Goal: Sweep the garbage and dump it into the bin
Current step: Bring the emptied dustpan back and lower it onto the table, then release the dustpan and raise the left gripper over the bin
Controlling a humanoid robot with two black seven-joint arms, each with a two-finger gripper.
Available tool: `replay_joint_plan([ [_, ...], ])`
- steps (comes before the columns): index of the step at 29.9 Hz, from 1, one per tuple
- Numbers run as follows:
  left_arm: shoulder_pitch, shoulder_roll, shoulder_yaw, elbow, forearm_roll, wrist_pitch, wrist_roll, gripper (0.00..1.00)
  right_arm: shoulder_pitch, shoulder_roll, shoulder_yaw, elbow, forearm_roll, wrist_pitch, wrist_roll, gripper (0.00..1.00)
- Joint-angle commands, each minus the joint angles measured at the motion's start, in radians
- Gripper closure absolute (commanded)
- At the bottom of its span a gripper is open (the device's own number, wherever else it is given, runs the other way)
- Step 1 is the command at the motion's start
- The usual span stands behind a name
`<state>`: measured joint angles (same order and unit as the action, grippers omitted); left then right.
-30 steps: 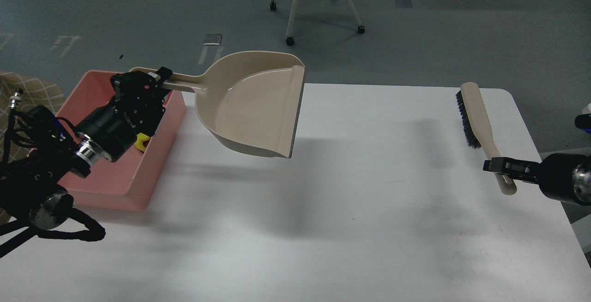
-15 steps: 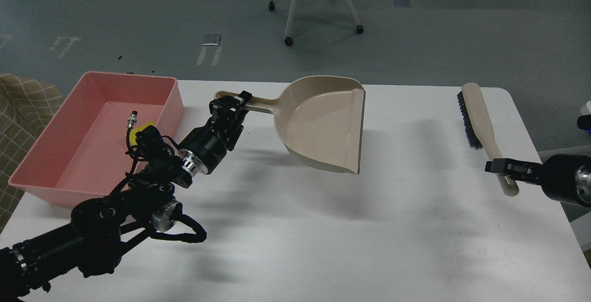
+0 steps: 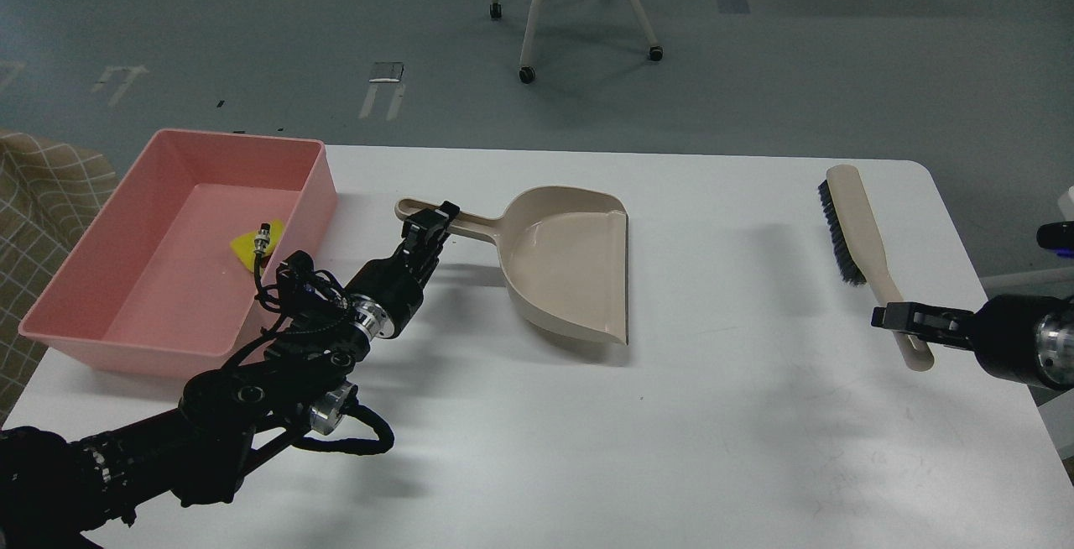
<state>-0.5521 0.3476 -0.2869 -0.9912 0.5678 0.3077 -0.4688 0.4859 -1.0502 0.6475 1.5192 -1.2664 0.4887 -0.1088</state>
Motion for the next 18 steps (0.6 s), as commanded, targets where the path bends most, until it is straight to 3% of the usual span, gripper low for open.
replay_joint_plan([
  [1,0.001,0.013,-0.005,-0.001,-0.002,0.001,-0.001,0.75,-0.013,-0.010,0.000,0.004,0.001,0.000,0.000,0.98],
  [2,0.003,0.021,-0.009,-0.003,-0.002,0.001,0.001,0.57,-0.018,-0.011,0.000,0.007,-0.001,0.000,0.000,0.98],
  [5,0.003,0.037,-0.014,-0.017,-0.003,0.001,0.002,0.27,-0.021,-0.020,0.001,0.007,-0.001,0.000,0.000,0.98],
  [11,0.003,0.083,-0.015,-0.079,-0.005,-0.001,0.001,0.08,-0.035,-0.031,0.001,0.012,0.001,0.000,0.001,0.98],
  [14,0.012,0.143,-0.017,-0.142,-0.011,0.001,0.002,0.03,-0.038,-0.051,0.001,0.019,0.001,0.000,0.001,0.98],
  [18,0.015,0.234,-0.024,-0.219,-0.014,-0.001,0.001,0.03,-0.067,-0.059,0.001,0.029,0.001,0.000,0.003,0.98],
])
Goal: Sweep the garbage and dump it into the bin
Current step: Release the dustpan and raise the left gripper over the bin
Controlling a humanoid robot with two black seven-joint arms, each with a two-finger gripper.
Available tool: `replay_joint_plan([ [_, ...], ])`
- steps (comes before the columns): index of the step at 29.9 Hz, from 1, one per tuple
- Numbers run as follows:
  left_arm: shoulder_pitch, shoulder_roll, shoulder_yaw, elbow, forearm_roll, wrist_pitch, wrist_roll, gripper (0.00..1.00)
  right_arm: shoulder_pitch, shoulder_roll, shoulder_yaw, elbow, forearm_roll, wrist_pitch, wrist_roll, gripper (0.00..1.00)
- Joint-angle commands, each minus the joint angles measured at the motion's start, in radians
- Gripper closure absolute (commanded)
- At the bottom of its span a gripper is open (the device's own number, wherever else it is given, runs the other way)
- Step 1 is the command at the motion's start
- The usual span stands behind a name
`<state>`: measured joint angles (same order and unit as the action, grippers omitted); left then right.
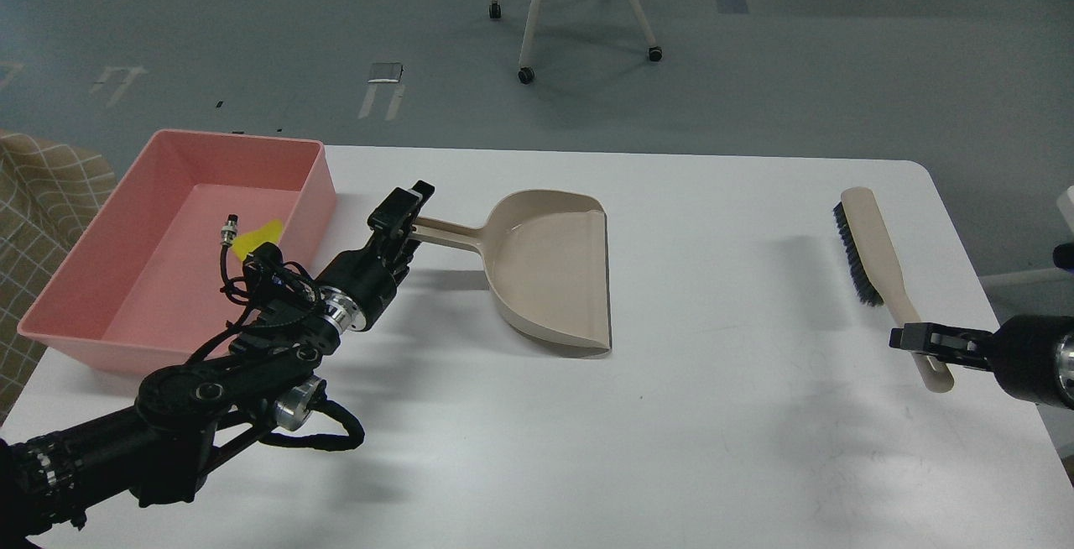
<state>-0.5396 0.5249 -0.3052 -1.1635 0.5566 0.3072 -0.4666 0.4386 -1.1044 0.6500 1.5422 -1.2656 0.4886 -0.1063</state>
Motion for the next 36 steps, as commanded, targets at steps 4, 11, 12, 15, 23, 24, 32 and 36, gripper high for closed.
replay_joint_plan([
  [4,0.003,0.110,-0.020,-0.106,-0.017,-0.003,-0.001,0.03,-0.032,-0.005,-0.001,0.009,-0.001,0.000,-0.001,0.98],
  [11,0.004,0.168,-0.022,-0.150,-0.017,-0.003,0.000,0.02,-0.032,-0.005,0.000,0.023,-0.001,0.000,-0.001,0.98],
  [12,0.003,0.174,-0.023,-0.150,-0.017,-0.005,0.000,0.02,-0.034,-0.005,-0.001,0.021,-0.001,0.000,-0.001,0.98],
  [15,0.001,0.193,-0.040,-0.150,-0.017,-0.008,0.000,0.02,-0.038,-0.003,-0.001,0.019,-0.003,0.000,-0.001,0.98],
  [23,-0.007,0.280,-0.118,-0.194,-0.026,-0.026,-0.004,0.02,-0.038,0.003,0.013,0.018,-0.003,0.000,-0.001,0.91],
  [24,-0.007,0.282,-0.132,-0.194,-0.030,-0.033,-0.004,0.02,-0.038,0.005,0.016,0.018,-0.003,0.000,-0.001,0.84],
  [32,-0.010,0.280,-0.146,-0.194,-0.037,-0.039,-0.003,0.02,-0.038,0.005,0.033,0.016,-0.001,0.000,-0.003,0.52],
  [36,-0.011,0.282,-0.150,-0.194,-0.052,-0.040,-0.003,0.02,-0.040,0.005,0.034,0.016,-0.001,0.000,-0.003,0.46],
])
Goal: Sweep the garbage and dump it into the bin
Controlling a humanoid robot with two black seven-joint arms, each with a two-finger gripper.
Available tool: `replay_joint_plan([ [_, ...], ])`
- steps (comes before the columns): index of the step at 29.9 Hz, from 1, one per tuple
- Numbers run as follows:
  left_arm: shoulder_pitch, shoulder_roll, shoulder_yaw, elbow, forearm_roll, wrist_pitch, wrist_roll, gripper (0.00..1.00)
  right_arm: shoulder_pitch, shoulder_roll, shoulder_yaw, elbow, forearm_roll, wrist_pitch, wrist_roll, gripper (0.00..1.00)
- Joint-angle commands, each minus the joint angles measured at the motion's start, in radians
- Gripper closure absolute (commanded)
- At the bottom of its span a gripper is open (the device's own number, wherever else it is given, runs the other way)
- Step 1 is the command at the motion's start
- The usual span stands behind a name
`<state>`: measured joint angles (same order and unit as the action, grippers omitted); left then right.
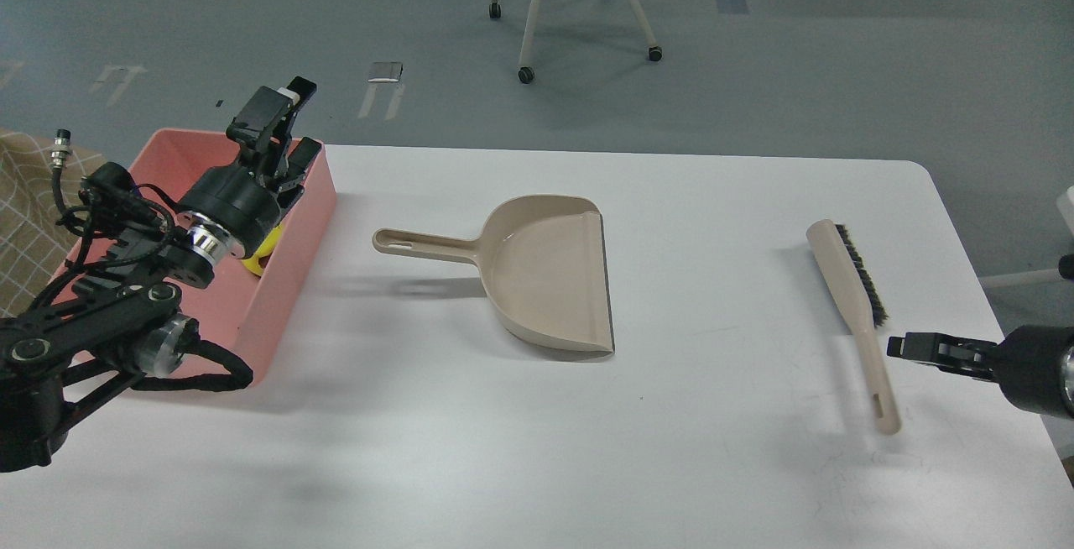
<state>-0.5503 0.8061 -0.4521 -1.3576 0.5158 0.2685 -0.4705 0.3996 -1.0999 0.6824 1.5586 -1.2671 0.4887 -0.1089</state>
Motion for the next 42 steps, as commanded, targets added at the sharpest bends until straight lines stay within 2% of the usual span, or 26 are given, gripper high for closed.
replay_joint_plan([
  [1,0.000,0.001,-0.005,0.000,-0.014,-0.002,0.001,0.02,0.001,0.002,0.002,0.000,0.000,0.000,0.000,0.46],
  [4,0.000,0.007,-0.016,0.000,-0.019,-0.002,0.003,0.02,0.001,0.000,0.012,0.001,0.000,0.000,0.000,0.45],
  [6,-0.002,0.015,-0.025,0.002,-0.022,-0.002,0.003,0.03,0.001,0.000,0.052,0.001,0.002,0.000,0.000,0.42],
  [7,-0.003,0.018,-0.037,0.005,-0.029,-0.008,0.003,0.02,0.001,0.002,0.099,-0.002,0.002,0.000,0.000,0.37],
  [11,-0.007,0.024,-0.076,0.008,-0.046,-0.028,0.001,0.02,-0.001,0.044,0.273,-0.009,0.006,0.000,-0.002,0.04],
  [18,-0.005,0.018,-0.146,0.024,-0.057,-0.046,-0.004,0.02,-0.001,0.170,0.577,-0.023,0.055,0.000,-0.008,0.01],
  [22,-0.002,-0.010,-0.177,0.070,-0.057,-0.065,-0.004,0.03,0.002,0.369,0.791,-0.092,0.061,0.000,-0.008,0.00],
  [23,-0.002,-0.010,-0.177,0.071,-0.057,-0.064,-0.004,0.03,0.002,0.370,0.792,-0.092,0.061,0.000,-0.008,0.00],
  [25,-0.014,-0.053,-0.192,0.130,-0.059,-0.069,0.000,0.03,0.013,0.527,0.893,-0.181,0.064,0.000,-0.006,0.00],
  [27,-0.043,-0.077,-0.221,0.182,-0.065,-0.086,0.003,0.03,0.019,0.628,0.968,-0.213,0.068,0.000,-0.002,0.00],
  [28,-0.057,-0.096,-0.246,0.224,-0.065,-0.115,0.004,0.03,0.022,0.679,1.011,-0.225,0.068,0.000,0.000,0.00],
  [29,-0.057,-0.096,-0.246,0.224,-0.065,-0.115,0.004,0.03,0.022,0.680,1.011,-0.226,0.068,0.000,0.000,0.00],
  [31,-0.077,-0.149,-0.318,0.311,-0.071,-0.228,0.018,0.03,0.056,0.764,1.048,-0.241,0.068,0.000,0.002,0.00],
  [34,-0.091,-0.218,-0.439,0.406,-0.094,-0.349,0.045,0.03,0.114,0.836,1.051,-0.268,0.074,0.000,0.002,0.00],
  [35,-0.091,-0.219,-0.439,0.406,-0.094,-0.350,0.046,0.03,0.114,0.836,1.051,-0.268,0.074,0.000,0.002,0.00],
  [39,-0.097,-0.257,-0.551,0.422,-0.167,-0.419,0.122,0.02,0.151,0.931,1.051,-0.356,0.259,0.000,0.002,0.00],
  [42,-0.097,-0.269,-0.568,0.422,-0.213,-0.465,0.130,0.02,0.169,0.989,1.051,-0.416,0.333,-0.016,0.002,0.00],
])
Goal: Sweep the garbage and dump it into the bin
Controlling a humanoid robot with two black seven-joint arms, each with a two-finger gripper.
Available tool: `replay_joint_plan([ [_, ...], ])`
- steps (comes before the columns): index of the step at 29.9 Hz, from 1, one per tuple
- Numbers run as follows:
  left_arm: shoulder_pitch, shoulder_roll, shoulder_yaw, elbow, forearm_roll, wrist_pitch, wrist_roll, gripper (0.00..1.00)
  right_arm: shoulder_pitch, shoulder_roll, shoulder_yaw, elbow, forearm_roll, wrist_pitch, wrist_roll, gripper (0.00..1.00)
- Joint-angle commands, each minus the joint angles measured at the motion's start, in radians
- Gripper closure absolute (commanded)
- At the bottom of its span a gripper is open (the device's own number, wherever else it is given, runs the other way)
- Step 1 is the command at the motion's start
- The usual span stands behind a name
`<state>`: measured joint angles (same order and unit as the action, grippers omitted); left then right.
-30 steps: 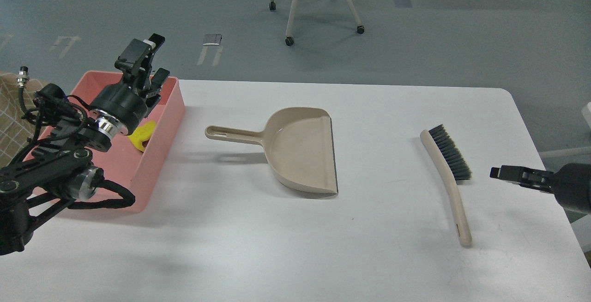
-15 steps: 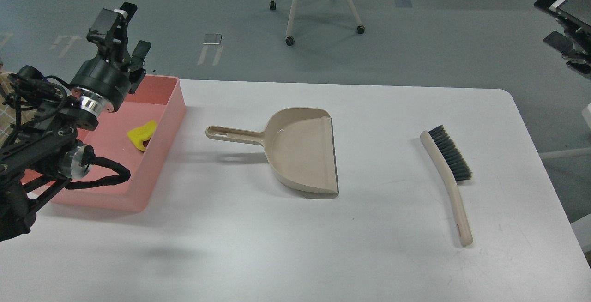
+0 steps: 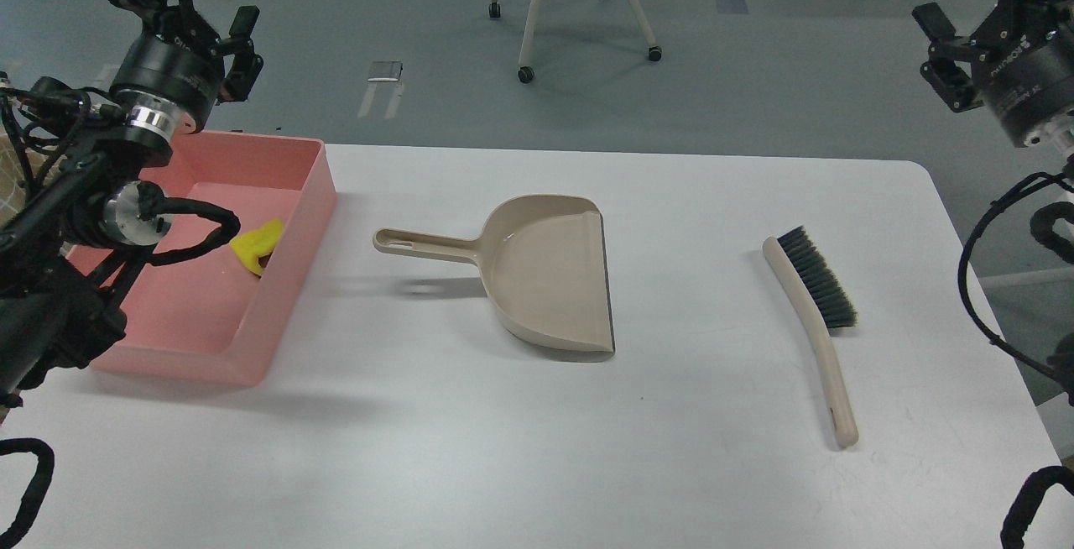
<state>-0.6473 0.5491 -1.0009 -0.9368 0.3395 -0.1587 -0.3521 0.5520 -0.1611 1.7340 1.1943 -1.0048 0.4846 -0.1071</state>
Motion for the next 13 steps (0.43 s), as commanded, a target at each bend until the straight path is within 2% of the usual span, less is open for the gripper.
replay_joint_plan([
  [1,-0.002,-0.033,-0.019,0.001,-0.057,-0.054,0.012,0.02,0.025,0.075,-0.001,-0.073,0.072,-0.017,0.000,0.00],
  [5,0.015,-0.064,-0.031,-0.036,-0.077,-0.056,0.005,0.02,0.025,0.121,0.004,-0.070,0.081,-0.017,0.000,0.00],
  [13,0.064,-0.066,-0.070,-0.085,-0.083,-0.088,0.010,0.02,0.014,0.117,0.009,-0.055,0.081,-0.014,0.000,0.00],
])
